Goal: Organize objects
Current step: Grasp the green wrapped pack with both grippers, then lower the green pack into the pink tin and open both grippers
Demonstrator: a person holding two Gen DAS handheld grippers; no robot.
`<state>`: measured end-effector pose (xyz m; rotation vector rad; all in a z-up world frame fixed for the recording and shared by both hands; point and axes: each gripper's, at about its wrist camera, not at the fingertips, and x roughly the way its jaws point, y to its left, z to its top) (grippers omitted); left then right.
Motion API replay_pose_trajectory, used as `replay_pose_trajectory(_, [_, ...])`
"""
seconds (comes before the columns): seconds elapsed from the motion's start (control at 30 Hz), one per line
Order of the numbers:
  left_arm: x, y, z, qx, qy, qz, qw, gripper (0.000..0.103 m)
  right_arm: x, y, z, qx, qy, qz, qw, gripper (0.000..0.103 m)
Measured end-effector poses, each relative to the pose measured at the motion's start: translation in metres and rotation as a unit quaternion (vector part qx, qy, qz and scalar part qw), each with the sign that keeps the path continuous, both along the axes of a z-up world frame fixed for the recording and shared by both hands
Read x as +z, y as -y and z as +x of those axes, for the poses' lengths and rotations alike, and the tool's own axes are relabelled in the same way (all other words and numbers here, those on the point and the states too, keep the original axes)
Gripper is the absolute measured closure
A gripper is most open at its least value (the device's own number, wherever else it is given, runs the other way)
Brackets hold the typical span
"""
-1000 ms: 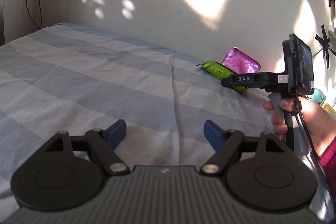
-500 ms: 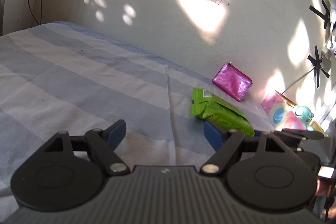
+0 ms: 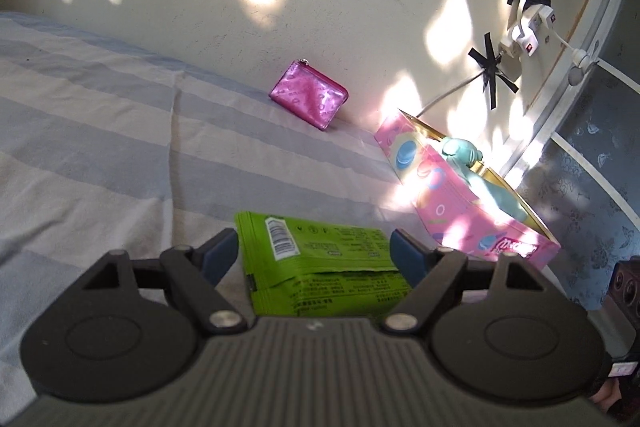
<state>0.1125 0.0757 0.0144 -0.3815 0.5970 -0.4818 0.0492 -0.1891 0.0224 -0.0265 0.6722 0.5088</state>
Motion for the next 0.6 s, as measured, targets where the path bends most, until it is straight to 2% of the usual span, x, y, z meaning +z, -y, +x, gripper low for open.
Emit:
replay_pose_trajectory(0.1, [-0.002,0.008,-0.002,-0.005,-0.027,0.0,0.9996,0.02,-0.001,-0.005,0.015,0.002,-0.001,0.001,1.0,0.045])
replay_pose_trajectory(0.17, [-0.006,0.018,-0.001,-0.003,-0.041,0.025,0.9989,0.026,-0.003,-0.01,0.024,0.006,-0.007,0.005,1.0,0.039])
replay_pose_trajectory(0.23, [-0.007,0.03,-0.005,0.002,-0.018,0.062,0.9979,0.032,-0.006,-0.017,0.033,0.014,-0.005,0.009,1.0,0.037])
replay_pose_trajectory(0.27, [-0.007,0.035,-0.006,-0.004,-0.017,0.069,0.9975,0.04,-0.007,-0.024,0.036,0.021,-0.003,0.009,1.0,0.041])
replay_pose_trajectory(0.33, [-0.004,0.043,-0.006,-0.015,-0.024,0.065,0.9975,0.042,-0.007,-0.03,0.036,0.031,0.0,0.01,0.999,0.052])
replay_pose_trajectory(0.4, [0.005,0.052,-0.009,-0.011,-0.014,0.078,0.9968,0.044,-0.007,-0.03,0.031,0.025,0.012,0.006,1.0,0.054])
replay_pose_trajectory(0.47, [0.018,0.059,-0.012,-0.018,0.007,0.073,0.9972,0.044,-0.002,-0.021,0.022,0.01,0.031,0.019,0.999,0.056])
replay_pose_trajectory(0.6, [0.054,0.093,-0.006,-0.051,0.054,0.052,0.9959,0.044,0.029,0.014,0.002,-0.032,0.117,0.031,0.992,0.056])
